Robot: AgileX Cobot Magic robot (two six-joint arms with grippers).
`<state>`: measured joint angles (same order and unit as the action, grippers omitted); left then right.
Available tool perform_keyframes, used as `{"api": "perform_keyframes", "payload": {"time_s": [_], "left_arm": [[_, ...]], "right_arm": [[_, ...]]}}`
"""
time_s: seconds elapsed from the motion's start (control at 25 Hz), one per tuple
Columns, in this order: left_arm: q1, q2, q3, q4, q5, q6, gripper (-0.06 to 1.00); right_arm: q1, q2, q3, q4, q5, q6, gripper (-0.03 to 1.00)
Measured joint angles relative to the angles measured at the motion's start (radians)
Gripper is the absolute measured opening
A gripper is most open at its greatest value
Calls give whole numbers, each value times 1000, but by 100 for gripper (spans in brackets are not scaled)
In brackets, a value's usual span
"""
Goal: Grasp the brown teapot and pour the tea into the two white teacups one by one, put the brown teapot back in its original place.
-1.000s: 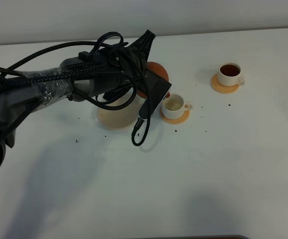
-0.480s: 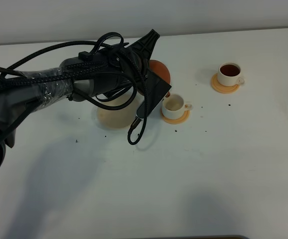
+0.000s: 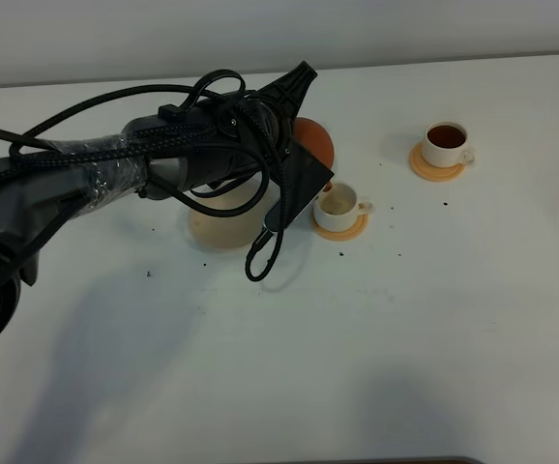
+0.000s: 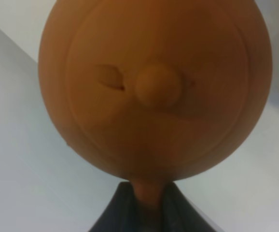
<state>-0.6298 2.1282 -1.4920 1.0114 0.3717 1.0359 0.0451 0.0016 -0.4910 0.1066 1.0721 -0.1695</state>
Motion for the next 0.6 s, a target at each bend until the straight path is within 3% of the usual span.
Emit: {"api": "perform_keyframes", "payload": {"time_s": [0.6], "left_arm": [[0,7,-1,109,-55,-1,11]], "right_arm": [[0,0,0,0,0,0,24]]}}
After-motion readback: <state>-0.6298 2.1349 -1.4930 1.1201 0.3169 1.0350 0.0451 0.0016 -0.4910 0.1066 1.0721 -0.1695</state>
